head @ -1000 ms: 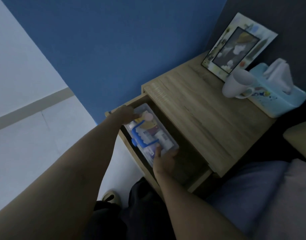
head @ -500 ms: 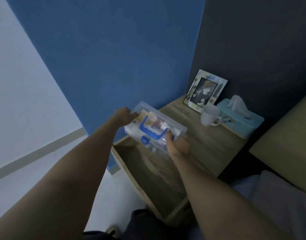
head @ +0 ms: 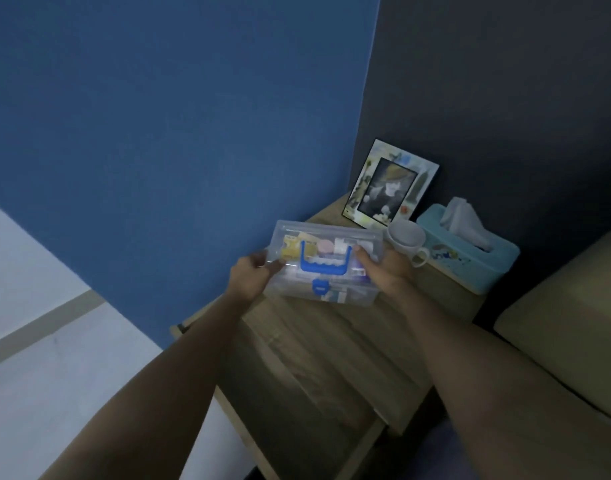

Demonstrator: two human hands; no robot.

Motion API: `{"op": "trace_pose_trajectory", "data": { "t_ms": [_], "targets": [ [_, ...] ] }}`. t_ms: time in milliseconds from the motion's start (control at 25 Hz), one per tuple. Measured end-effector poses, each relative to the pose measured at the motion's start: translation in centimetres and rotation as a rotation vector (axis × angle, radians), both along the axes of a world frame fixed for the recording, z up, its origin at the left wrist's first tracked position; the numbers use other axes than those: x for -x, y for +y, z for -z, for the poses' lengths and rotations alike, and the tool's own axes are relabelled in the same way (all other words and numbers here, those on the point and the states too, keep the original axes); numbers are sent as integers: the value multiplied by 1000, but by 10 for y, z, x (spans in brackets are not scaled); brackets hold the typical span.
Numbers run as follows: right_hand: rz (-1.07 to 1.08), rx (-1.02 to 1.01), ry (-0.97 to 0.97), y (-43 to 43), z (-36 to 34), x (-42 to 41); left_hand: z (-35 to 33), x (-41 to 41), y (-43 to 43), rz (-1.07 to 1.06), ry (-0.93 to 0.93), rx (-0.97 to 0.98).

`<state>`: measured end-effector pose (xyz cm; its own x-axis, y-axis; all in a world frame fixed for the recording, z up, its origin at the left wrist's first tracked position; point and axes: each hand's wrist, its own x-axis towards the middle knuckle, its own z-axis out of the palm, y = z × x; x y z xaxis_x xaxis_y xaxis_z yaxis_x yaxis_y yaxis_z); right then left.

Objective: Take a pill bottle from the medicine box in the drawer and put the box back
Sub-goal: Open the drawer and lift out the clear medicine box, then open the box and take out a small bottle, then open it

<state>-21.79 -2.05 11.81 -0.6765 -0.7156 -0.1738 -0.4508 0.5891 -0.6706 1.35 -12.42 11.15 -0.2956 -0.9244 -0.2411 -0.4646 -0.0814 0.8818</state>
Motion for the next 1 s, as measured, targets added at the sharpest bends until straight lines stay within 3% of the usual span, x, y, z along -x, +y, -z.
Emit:
{"op": "trace_pose_trajectory", "data": {
  "t_ms": [440, 520, 600, 680, 800, 1000],
  "targets": [
    [-73, 6, -64, -19, 35, 10, 34, 5, 1, -100, 44, 18],
    [-83, -36, 26, -20, 33, 7, 34, 14, 19, -302, 156, -57],
    [-186, -47, 269, -20, 27, 6, 41, 30, 49, -516, 193, -162],
    [-421, 10, 458, -18, 20, 7, 48, 47, 76, -445, 189, -297],
    [-710, -29, 511, -16, 21, 11, 50, 66, 88, -249, 233, -389],
    [-728, -64, 498, -18, 32, 13, 50, 67, 74, -191, 296, -334]
  ]
}}
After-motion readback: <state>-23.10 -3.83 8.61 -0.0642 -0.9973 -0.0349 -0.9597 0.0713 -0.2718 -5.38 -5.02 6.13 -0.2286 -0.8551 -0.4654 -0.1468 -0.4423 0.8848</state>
